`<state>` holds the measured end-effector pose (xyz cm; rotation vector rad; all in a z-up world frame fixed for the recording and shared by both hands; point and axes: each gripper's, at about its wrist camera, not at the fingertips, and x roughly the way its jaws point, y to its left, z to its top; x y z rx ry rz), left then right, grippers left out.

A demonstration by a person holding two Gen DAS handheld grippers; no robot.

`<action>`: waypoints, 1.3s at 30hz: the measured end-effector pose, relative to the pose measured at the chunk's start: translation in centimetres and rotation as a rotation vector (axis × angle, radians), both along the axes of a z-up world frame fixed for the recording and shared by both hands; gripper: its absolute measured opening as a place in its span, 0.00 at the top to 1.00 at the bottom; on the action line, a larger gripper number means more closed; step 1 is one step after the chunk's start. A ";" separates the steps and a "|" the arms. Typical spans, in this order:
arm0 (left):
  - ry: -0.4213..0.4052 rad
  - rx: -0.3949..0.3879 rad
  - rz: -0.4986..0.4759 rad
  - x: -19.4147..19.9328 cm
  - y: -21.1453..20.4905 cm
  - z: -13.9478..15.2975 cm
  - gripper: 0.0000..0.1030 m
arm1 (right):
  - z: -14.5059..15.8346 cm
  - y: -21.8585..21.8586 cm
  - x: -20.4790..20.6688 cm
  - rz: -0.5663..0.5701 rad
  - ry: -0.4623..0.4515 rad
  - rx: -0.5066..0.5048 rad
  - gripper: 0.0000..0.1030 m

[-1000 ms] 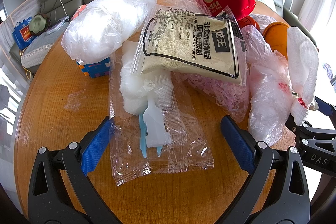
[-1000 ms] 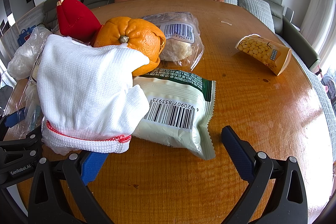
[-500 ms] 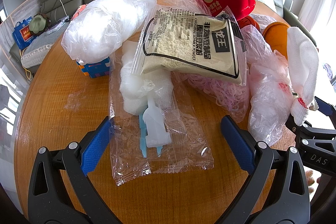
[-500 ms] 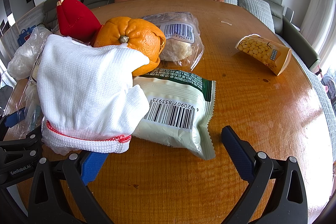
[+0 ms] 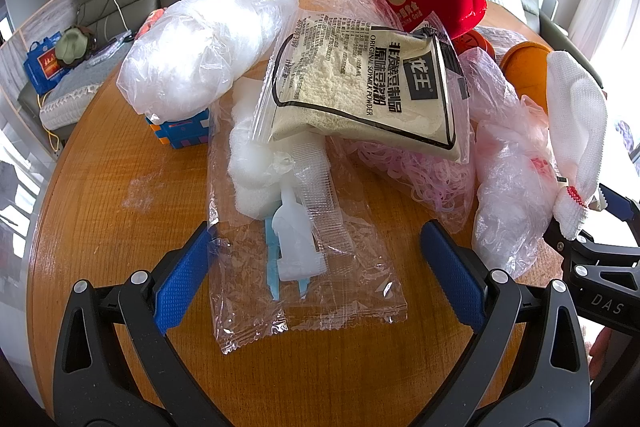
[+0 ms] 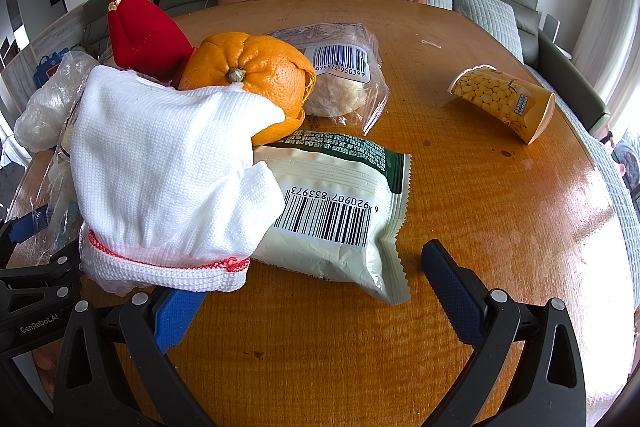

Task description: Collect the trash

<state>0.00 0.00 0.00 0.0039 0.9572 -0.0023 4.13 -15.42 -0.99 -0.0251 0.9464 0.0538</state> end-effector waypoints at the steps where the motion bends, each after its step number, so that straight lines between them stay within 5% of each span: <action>1: 0.000 0.000 0.000 0.0 0.0 0.0 0.06 | 0.0 0.0 0.0 0.000 0.000 0.000 0.02; 31: 0.009 -0.002 -0.039 0.3 0.0 0.1 0.06 | 0.0 0.0 -0.2 0.013 0.002 -0.001 0.02; 39: -0.040 -0.026 -0.088 -1.8 1.3 2.9 0.06 | 2.5 -1.0 -3.1 0.076 0.001 0.017 0.02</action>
